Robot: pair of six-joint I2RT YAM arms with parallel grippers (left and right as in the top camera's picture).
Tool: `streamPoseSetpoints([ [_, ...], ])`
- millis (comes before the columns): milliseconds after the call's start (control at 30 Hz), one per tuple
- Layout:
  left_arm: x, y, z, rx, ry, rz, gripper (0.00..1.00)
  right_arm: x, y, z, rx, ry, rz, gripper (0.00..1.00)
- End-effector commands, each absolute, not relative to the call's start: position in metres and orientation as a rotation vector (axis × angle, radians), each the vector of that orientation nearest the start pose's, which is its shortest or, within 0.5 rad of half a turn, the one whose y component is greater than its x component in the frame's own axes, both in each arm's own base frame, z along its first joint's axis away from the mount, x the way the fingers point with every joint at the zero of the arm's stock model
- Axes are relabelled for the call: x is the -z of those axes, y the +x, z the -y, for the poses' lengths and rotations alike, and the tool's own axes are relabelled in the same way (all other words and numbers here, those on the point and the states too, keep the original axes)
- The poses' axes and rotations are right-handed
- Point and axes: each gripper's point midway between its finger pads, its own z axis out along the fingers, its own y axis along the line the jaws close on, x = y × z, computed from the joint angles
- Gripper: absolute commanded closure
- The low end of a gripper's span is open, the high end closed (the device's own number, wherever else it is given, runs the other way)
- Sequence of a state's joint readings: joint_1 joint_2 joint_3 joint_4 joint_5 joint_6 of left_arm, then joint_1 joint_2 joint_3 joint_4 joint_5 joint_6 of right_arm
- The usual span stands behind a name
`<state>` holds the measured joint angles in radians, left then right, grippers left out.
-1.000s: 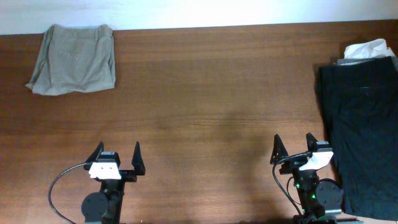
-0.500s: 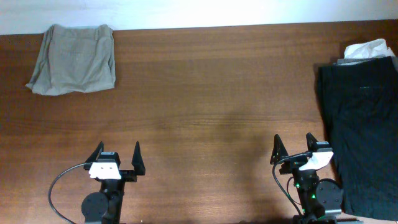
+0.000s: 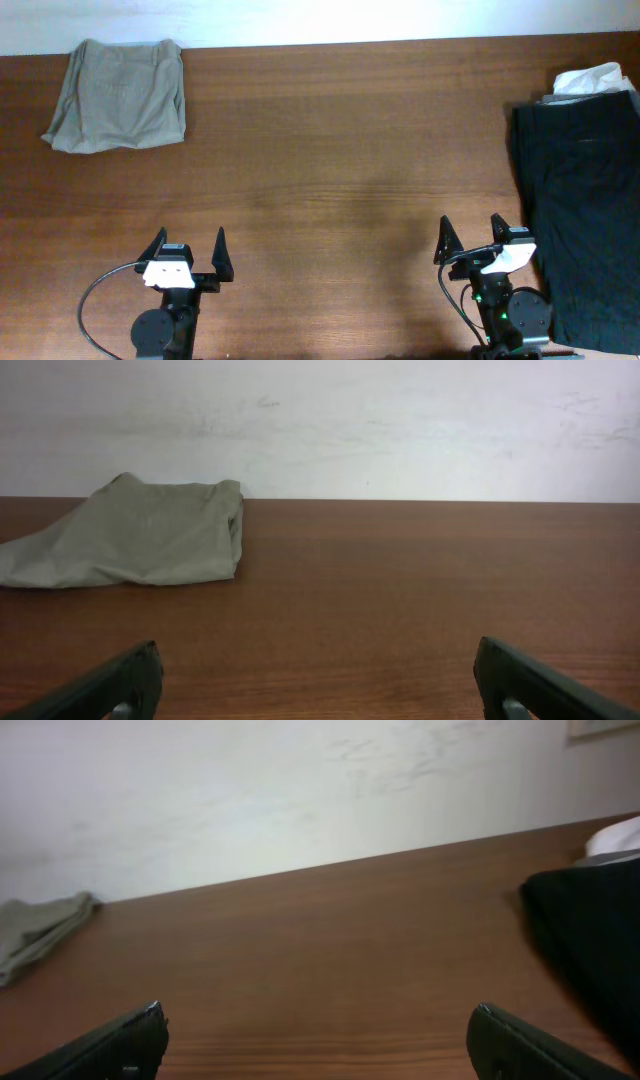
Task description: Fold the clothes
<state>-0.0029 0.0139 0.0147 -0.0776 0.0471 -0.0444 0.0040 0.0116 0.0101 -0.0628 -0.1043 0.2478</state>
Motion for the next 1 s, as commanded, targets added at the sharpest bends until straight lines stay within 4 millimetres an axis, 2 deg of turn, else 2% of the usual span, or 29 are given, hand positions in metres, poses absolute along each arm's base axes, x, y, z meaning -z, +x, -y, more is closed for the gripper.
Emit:
streamPoseSetpoints([
  [0, -0.157, 0.246, 0.005, 0.050, 0.001, -1.647, 0.01, -0.163, 0.236, -0.059, -0.698, 0.170, -1.654, 0.01],
  [67, -0.157, 0.246, 0.005, 0.050, 0.001, -1.647, 0.01, -0.165, 0.227, -0.080, -0.841, 0.109, -1.674, 0.01],
  [167, -0.157, 0.246, 0.005, 0.050, 0.001, -1.647, 0.01, -0.172, 0.222, -0.088, -0.897, 0.066, -1.657, 0.01],
  [267, -0.157, 0.246, 0.005, 0.050, 0.001, -1.647, 0.01, -0.200, 0.215, -0.098, -0.935, -0.038, -1.548, 0.01],
  [300, -0.157, 0.246, 0.005, 0.050, 0.001, -1.647, 0.01, -0.217, 0.212, -0.098, -0.927, -0.080, -1.475, 0.01],
  [333, -0.157, 0.246, 0.005, 0.050, 0.001, -1.647, 0.01, -0.234, 0.210, -0.096, -0.905, -0.092, -1.413, 0.01],
  [433, -0.157, 0.246, 0.005, 0.050, 0.001, -1.648, 0.01, -0.262, 0.210, -0.084, -0.823, -0.060, -1.349, 0.01],
  [567, -0.157, 0.246, 0.005, 0.050, 0.001, -1.647, 0.01, -0.292, 0.220, -0.066, -0.612, -0.054, -1.370, 0.01],
  [633, -0.157, 0.246, 0.005, 0.050, 0.001, -1.648, 0.01, -0.308, 0.232, -0.055, -0.486, -0.051, -1.419, 0.01],
  [667, -0.157, 0.246, 0.005, 0.050, 0.001, -1.648, 0.01, -0.318, 0.245, -0.046, -0.391, -0.047, -1.469, 0.01],
  [767, -0.157, 0.246, 0.005, 0.050, 0.001, -1.647, 0.01, -0.330, 0.277, -0.018, -0.197, 0.036, -1.594, 0.01],
  [800, -0.157, 0.246, 0.005, 0.050, 0.001, -1.648, 0.01, -0.334, 0.295, -0.003, -0.109, 0.093, -1.667, 0.01],
  [867, -0.157, 0.246, 0.005, 0.050, 0.001, -1.647, 0.01, -0.335, 0.318, 0.010, -0.007, 0.116, -1.758, 0.01],
  [967, -0.157, 0.246, 0.005, 0.050, 0.001, -1.647, 0.01, -0.323, 0.364, 0.038, 0.221, 0.147, -1.976, 0.01],
])
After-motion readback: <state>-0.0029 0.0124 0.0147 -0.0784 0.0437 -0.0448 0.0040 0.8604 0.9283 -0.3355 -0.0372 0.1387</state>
